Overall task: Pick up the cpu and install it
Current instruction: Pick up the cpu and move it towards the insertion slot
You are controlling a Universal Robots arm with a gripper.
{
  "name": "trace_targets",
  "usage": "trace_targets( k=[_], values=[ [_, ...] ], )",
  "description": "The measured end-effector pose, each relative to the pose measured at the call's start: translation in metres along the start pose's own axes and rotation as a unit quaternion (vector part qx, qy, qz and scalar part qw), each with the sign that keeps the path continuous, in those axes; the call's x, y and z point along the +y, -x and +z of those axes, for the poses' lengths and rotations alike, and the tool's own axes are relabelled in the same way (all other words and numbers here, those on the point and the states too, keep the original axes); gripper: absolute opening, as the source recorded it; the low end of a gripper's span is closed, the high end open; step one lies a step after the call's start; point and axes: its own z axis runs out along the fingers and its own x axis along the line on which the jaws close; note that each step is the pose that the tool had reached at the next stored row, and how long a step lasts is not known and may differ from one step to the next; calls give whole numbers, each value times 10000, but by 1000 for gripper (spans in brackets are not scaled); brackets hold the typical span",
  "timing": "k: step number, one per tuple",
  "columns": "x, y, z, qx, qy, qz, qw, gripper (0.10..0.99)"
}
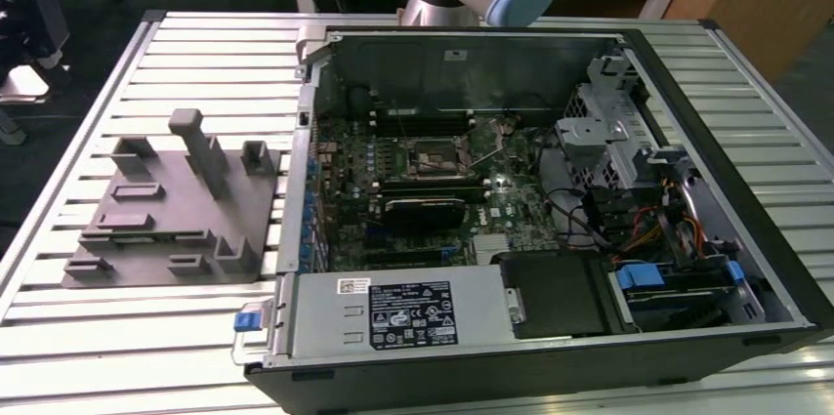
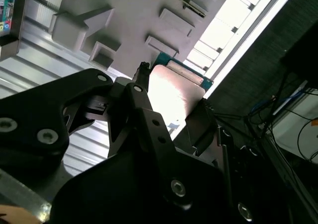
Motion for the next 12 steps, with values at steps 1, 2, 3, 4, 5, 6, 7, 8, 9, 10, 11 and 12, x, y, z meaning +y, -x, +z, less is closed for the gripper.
trace_targets(
  k=[1, 2, 3, 4, 5, 6, 7, 8, 9, 10, 11, 12],
  values=[
    [1, 1, -23, -1, 0, 0, 10000, 541],
    [2, 1, -48, -1, 0, 0, 10000, 541],
    [3, 2, -70, -2, 0, 0, 10000, 541],
    [4, 3, -91, -3, 0, 0, 10000, 541],
    [4, 3, -112, -4, 0, 0, 10000, 541],
    [6, 4, -132, -5, 0, 0, 10000, 541],
    [7, 5, -155, -6, 0, 0, 10000, 541],
    [7, 5, -176, -7, 0, 0, 10000, 541],
    [8, 6, -196, -9, 0, 0, 10000, 541],
    [9, 7, -218, -10, 0, -1, 10000, 541],
    [10, 7, -240, -11, 0, -1, 10000, 541],
    [11, 8, -261, -12, 0, 0, 10000, 541]
  ],
)
